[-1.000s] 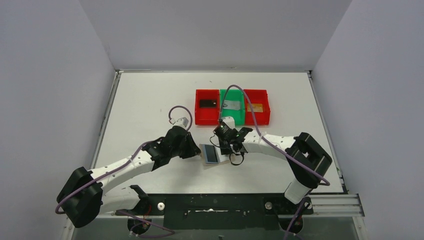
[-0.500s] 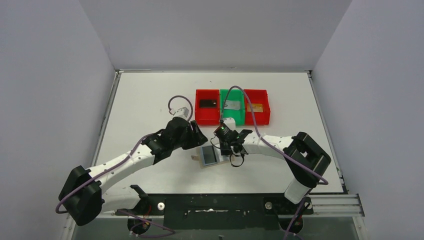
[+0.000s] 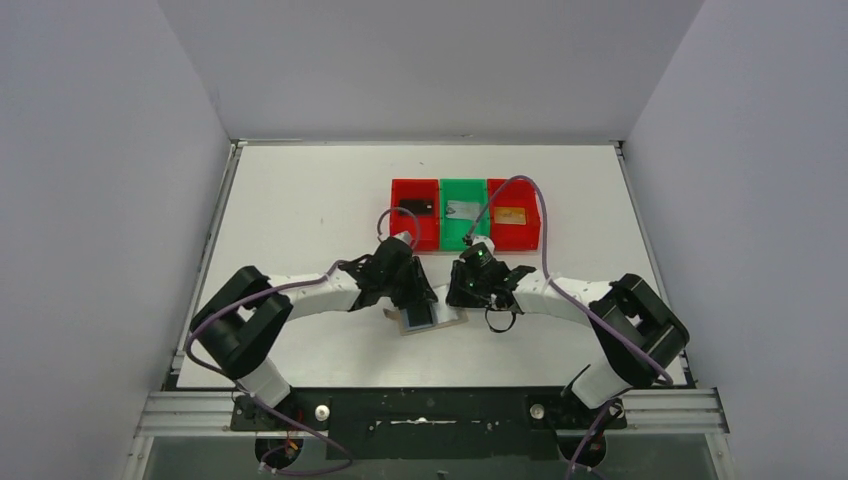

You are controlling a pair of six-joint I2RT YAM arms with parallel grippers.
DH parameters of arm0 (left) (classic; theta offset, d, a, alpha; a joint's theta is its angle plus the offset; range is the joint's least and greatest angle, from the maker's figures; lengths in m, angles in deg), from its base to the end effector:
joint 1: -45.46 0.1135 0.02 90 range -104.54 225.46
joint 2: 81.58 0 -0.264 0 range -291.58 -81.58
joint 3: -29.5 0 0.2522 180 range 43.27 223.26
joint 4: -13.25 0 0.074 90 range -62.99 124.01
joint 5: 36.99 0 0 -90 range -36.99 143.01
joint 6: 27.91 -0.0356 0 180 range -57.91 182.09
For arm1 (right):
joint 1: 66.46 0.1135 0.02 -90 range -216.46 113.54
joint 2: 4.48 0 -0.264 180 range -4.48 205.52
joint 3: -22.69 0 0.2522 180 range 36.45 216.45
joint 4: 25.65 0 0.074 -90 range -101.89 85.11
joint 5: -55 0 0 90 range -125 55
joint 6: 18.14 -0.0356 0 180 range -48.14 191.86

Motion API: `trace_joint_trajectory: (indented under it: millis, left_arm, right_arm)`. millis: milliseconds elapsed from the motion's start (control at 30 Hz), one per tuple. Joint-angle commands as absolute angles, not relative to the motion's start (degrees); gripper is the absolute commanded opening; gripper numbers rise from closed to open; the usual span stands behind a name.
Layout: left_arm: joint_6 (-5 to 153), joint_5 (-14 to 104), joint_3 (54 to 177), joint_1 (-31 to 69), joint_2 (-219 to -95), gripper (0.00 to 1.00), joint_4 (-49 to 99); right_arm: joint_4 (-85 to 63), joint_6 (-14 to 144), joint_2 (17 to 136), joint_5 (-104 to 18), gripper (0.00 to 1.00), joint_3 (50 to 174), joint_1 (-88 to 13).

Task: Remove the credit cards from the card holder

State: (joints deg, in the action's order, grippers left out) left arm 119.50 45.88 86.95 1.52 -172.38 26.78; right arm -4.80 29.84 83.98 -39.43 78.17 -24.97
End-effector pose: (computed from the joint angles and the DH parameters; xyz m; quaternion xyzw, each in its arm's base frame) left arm 0.2195 -0.2177 0.1590 -0.0862 0.9245 -0.3204 0.1877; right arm 0.2147 0.1936 0.1517 -0.0076 0.9499 0.2340 0.2069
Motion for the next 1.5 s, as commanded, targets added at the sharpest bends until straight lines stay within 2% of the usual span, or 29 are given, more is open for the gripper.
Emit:
trace_joint_trajectory:
  millis: [0, 133, 300, 433, 667, 800, 1000, 1300, 1467]
  left_arm:
    - [117.26, 46.04, 96.76, -0.51, -178.62, 0.31, 27.58]
    - [115.05, 52.65, 105.36, -2.14, -184.34, 0.28, 41.07]
    - [114.54, 56.73, 109.50, -3.19, -188.78, 0.21, 48.63]
    - [114.88, 56.72, 108.72, -3.42, -190.04, 0.16, 49.19]
    - [115.35, 56.46, 108.16, -3.75, -190.34, 0.13, 48.16]
    - [115.18, 56.19, 108.13, -3.76, -190.06, 0.13, 47.46]
    - [114.83, 55.65, 108.95, -3.68, -190.13, 0.13, 47.03]
    - [114.46, 56.32, 109.25, -3.51, -188.36, 0.14, 46.79]
    - [113.79, 60.91, 109.62, -3.33, -182.87, 0.25, 49.48]
  right_arm:
    - [-6.37, 29.04, 84.61, -41.49, 0.30, 76.06, -25.53]
    - [-7.55, 28.60, 83.60, -41.72, 0.30, 74.79, -25.75]
    - [-9.38, 28.05, 81.67, -42.23, 0.30, 73.15, -26.22]
    - [-8.58, 27.58, 78.15, -39.94, 0.30, 72.42, -26.71]
    - [-7.99, 27.32, 68.85, -37.14, 0.26, 71.30, -26.90]
    - [-12.11, 28.26, 65.92, -41.08, 0.22, 69.95, -26.99]
    - [-17.26, 27.84, 71.04, -47.45, 0.14, 69.17, -26.91]
    - [-23.03, 27.10, 80.56, -53.39, 0.14, 68.25, -27.29]
    - [-21.08, 25.73, 81.92, -51.41, 0.19, 68.20, -28.35]
